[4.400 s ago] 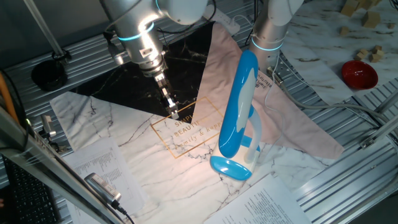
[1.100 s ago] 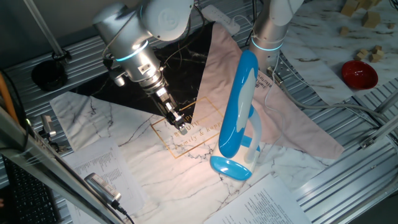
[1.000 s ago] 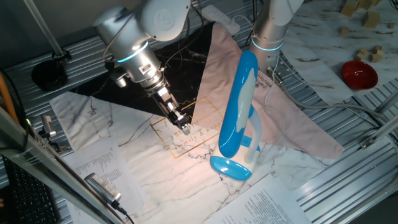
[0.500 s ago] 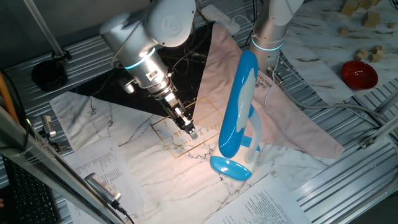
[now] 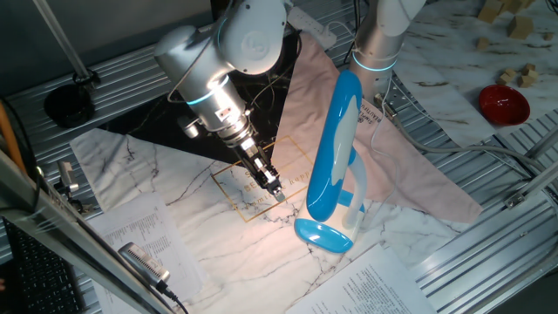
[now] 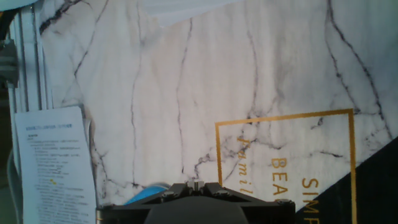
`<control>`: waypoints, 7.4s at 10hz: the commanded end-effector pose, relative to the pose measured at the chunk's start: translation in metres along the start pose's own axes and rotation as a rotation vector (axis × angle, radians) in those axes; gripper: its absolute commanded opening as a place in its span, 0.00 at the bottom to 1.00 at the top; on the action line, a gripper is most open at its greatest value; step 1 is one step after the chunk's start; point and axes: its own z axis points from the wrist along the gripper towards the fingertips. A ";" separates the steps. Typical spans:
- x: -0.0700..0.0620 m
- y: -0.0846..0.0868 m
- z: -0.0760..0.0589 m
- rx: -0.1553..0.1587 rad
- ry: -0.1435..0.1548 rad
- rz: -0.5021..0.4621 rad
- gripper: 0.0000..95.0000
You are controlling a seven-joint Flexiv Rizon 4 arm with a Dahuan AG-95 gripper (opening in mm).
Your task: Turn off the desk lamp by pressing the button
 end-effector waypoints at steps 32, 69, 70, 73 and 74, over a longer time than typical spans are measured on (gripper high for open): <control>0.050 -0.014 0.076 0.032 0.090 -0.027 0.00; 0.061 -0.010 0.081 -0.037 0.103 -0.009 0.00; 0.063 -0.001 0.074 -0.022 0.111 0.002 0.00; 0.064 0.005 0.068 0.001 0.100 -0.008 0.00; 0.062 0.005 0.065 0.022 0.099 -0.013 0.00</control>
